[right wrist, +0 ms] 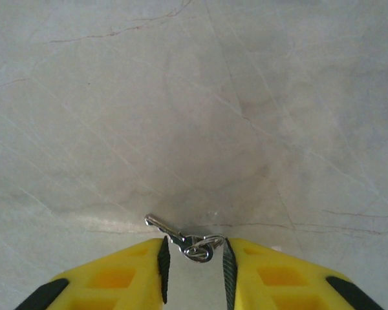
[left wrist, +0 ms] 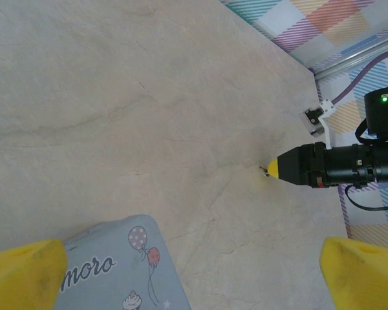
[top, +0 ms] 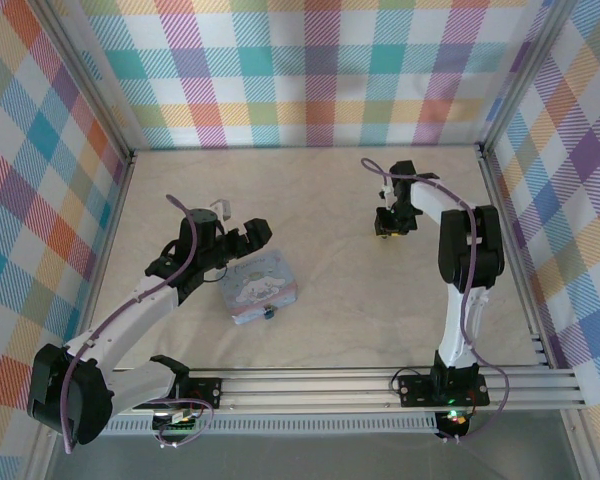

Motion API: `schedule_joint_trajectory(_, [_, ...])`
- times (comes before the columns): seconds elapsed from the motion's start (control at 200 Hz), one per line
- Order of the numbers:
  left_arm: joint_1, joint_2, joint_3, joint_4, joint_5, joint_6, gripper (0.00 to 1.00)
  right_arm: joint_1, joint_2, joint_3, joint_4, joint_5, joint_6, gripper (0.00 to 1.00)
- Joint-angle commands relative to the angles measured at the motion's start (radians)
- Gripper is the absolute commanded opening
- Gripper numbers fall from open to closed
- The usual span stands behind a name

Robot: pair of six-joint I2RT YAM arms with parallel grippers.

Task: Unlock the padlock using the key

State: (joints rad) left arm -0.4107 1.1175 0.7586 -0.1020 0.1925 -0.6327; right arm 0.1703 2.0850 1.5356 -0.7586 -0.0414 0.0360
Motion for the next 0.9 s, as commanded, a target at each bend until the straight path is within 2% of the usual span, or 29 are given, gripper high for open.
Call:
schedule_joint_trajectory(0.0, [-0.008, -0.009, 0.037, -0.007, -0.01, 0.005, 1.0, 0.006, 0.023, 0.036, -0.031, 0.007, -0.013, 0.26])
schedule_joint_trajectory(0.23, [-0.009, -0.013, 0.039, -0.014, -0.012, 0.004, 1.0, 0.007, 0.048, 0.05, -0.046, 0.024, -0.009, 0.18])
schedule_joint_trajectory(0.425, [-0.01, -0.024, 0.035, -0.022, -0.019, 0.007, 1.0, 0.011, 0.058, 0.045, -0.061, 0.039, -0.007, 0.16])
schedule_joint_trajectory(0.585, [-0.01, -0.03, 0.029, -0.025, -0.023, 0.007, 1.0, 0.012, 0.055, 0.033, -0.065, 0.051, -0.008, 0.1])
schedule_joint_trajectory(0.895, [-0.011, -0.042, 0.031, -0.033, -0.03, 0.002, 1.0, 0.017, -0.031, -0.024, -0.026, 0.064, 0.009, 0.0])
